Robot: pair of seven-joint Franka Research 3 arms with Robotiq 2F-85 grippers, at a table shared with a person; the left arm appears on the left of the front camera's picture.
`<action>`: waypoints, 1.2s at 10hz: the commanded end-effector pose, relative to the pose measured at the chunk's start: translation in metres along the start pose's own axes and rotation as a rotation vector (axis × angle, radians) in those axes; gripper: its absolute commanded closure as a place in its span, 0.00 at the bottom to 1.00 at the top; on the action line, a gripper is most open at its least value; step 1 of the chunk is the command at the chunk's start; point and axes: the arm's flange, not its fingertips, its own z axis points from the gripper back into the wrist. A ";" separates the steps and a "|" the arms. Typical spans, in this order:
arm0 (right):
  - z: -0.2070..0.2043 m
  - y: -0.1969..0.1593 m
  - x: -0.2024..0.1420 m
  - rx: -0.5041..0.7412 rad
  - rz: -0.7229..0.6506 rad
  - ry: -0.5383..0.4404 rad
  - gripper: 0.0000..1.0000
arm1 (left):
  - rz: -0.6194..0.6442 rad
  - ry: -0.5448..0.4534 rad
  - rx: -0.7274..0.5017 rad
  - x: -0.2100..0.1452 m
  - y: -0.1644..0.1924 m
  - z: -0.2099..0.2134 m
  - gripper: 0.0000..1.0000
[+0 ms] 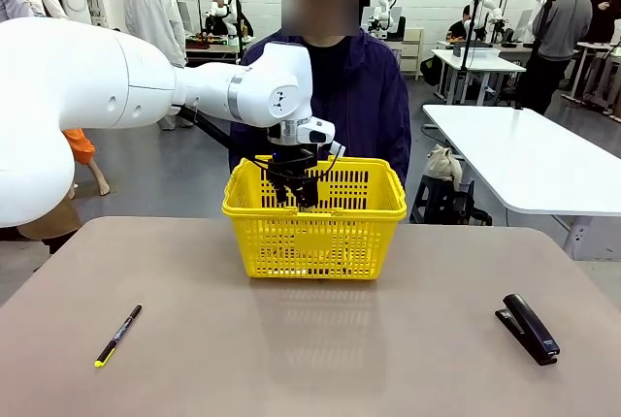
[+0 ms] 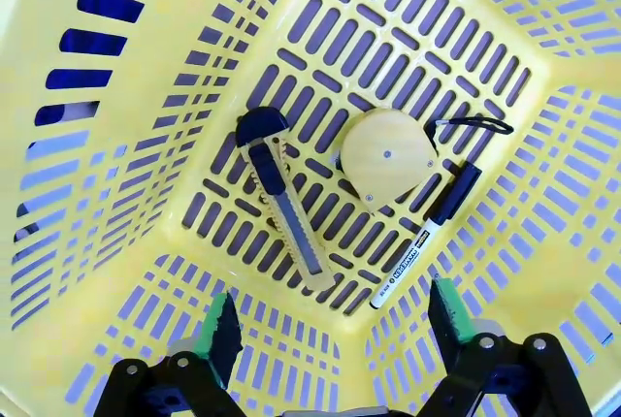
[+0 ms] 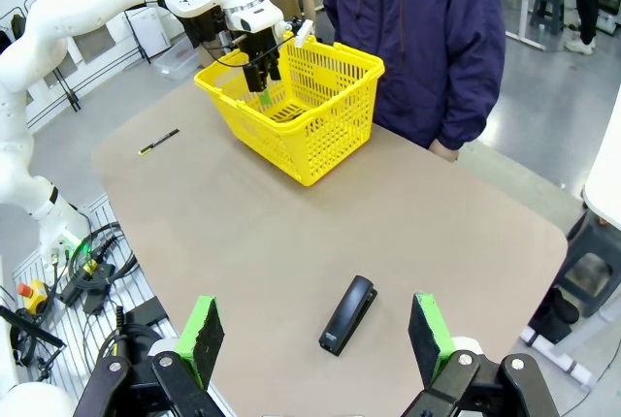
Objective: Place the items the person wants into the basket.
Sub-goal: Pick up the item the person points to and place it in the Market Basket.
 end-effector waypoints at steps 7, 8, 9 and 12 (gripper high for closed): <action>-0.001 -0.001 0.000 0.011 0.013 -0.031 0.00 | 0.248 -0.076 0.014 -0.110 -0.015 0.139 0.00; -0.001 -0.001 0.000 0.011 0.013 -0.031 0.00 | 0.266 -0.090 0.021 -0.138 -0.024 0.145 0.00; -0.001 -0.001 0.000 0.011 0.013 -0.031 0.00 | 0.278 -0.115 0.043 -0.168 -0.033 0.147 0.00; -0.001 -0.001 0.000 0.011 0.013 -0.031 0.00 | 0.290 -0.151 0.074 -0.224 -0.047 0.141 0.00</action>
